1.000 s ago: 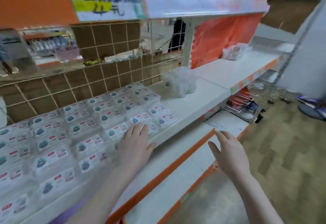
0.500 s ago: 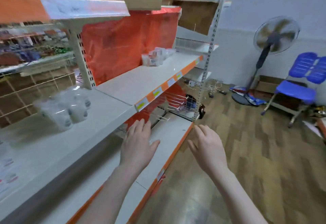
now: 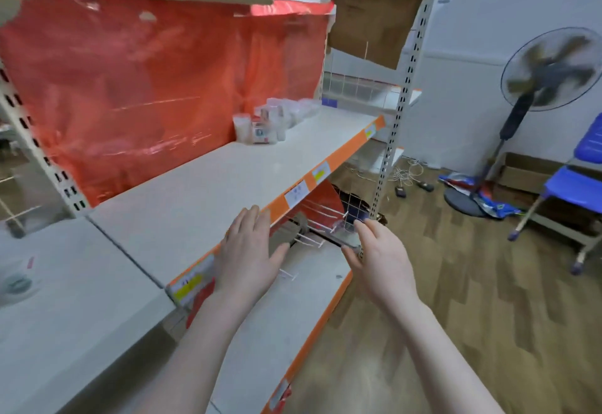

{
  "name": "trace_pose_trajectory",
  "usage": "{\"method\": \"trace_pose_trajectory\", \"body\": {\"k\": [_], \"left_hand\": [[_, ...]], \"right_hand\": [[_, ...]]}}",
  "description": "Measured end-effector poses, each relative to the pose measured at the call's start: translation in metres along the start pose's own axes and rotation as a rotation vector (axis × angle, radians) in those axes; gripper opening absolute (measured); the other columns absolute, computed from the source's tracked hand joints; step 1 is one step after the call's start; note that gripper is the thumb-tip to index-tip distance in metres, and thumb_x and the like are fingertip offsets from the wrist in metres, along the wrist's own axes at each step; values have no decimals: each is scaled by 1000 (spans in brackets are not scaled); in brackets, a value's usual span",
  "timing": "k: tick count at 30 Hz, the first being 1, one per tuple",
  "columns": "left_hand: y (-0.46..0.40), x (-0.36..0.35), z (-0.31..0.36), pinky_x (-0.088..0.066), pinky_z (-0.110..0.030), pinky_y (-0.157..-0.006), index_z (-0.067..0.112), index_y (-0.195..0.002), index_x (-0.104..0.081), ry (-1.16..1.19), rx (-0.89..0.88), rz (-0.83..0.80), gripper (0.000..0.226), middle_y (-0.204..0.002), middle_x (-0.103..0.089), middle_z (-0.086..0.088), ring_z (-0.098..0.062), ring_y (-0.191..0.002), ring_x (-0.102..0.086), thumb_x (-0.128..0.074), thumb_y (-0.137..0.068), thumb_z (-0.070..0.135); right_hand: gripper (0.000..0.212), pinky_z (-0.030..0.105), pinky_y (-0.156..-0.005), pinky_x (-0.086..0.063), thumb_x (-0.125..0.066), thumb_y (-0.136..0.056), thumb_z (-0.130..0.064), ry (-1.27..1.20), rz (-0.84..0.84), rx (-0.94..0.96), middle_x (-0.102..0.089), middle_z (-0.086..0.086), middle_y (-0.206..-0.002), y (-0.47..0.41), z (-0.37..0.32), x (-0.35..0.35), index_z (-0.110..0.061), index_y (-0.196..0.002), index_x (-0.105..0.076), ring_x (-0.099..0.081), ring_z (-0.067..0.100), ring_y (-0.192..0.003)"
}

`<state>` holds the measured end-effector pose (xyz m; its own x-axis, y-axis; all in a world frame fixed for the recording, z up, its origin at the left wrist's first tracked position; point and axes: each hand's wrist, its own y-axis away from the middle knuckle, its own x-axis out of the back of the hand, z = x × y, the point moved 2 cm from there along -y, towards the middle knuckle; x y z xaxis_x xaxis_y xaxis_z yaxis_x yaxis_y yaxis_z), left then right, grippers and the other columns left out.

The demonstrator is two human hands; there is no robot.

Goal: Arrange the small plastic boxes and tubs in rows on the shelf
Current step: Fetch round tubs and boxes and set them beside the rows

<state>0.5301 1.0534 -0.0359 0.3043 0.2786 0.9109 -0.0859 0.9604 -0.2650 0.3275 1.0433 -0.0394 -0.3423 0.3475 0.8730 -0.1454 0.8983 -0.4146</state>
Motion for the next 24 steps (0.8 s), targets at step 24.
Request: {"method": "trace_pose_trajectory", "body": {"k": [24], "left_hand": [[-363, -82, -19, -22, -27, -109, 16, -146, -29, 23, 379, 267, 69, -154, -26, 3, -13, -141, -20, -56, -89, 43]], "right_hand": [[48, 38, -96, -36, -59, -90, -24, -213, -201, 357, -53, 16, -129, -467, 99, -180, -2, -131, -50, -48, 33, -118]]}}
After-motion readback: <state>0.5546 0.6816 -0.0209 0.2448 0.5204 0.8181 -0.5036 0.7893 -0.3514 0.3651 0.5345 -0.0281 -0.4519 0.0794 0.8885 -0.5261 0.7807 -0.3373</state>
